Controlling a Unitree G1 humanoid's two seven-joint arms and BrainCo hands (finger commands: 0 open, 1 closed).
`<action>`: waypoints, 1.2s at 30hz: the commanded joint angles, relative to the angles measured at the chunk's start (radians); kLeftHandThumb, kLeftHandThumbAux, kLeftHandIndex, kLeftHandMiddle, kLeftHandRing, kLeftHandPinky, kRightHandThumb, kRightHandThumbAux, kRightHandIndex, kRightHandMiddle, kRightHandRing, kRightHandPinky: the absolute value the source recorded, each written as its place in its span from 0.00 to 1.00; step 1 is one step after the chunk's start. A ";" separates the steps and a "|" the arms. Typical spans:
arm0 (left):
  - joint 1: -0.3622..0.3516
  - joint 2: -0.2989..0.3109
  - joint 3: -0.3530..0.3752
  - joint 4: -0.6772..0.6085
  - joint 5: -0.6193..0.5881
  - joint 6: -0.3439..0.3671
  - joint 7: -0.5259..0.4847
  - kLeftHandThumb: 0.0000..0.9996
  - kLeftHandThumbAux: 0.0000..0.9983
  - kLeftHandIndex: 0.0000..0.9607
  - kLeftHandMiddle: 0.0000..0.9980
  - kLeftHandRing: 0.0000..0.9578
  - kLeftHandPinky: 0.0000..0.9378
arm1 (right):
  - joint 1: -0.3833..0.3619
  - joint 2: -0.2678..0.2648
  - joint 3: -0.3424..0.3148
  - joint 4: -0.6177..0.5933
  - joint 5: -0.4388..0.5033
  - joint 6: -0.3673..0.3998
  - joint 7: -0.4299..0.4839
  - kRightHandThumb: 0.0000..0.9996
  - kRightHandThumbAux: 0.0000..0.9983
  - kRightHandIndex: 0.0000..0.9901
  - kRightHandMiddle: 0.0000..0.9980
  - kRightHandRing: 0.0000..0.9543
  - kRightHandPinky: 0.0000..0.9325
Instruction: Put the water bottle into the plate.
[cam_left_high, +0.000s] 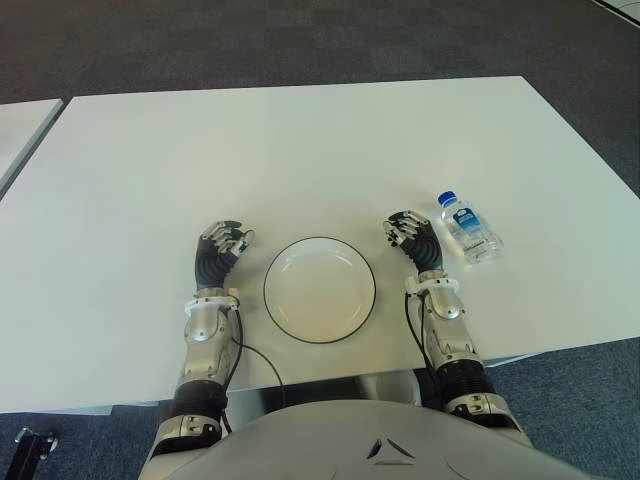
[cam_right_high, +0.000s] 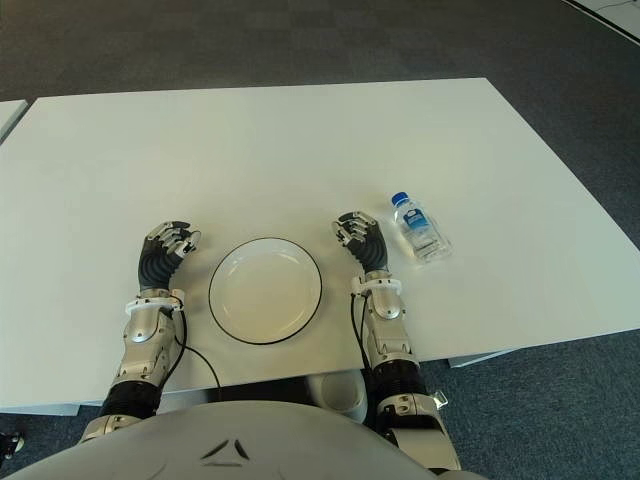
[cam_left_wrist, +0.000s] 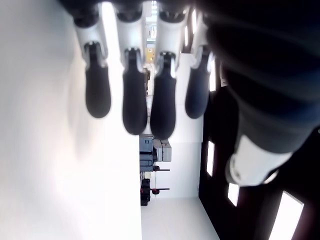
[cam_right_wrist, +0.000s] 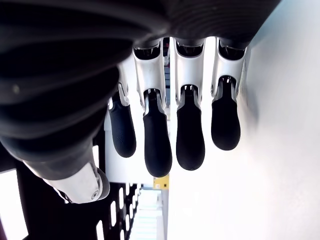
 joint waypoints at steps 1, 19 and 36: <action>0.025 -0.012 -0.007 0.029 0.009 0.026 0.004 0.71 0.71 0.45 0.57 0.56 0.55 | 0.020 -0.004 0.004 -0.072 -0.021 -0.040 -0.017 0.71 0.73 0.44 0.63 0.65 0.66; 0.020 -0.012 -0.004 0.037 0.004 0.021 0.001 0.71 0.71 0.45 0.57 0.57 0.56 | -0.030 -0.143 -0.002 -0.207 -0.476 -0.193 -0.322 0.55 0.72 0.28 0.27 0.27 0.27; 0.018 -0.012 -0.002 0.043 -0.004 0.015 -0.005 0.71 0.71 0.45 0.56 0.55 0.54 | -0.077 -0.241 0.012 -0.184 -0.748 -0.024 -0.648 0.45 0.39 0.00 0.00 0.00 0.00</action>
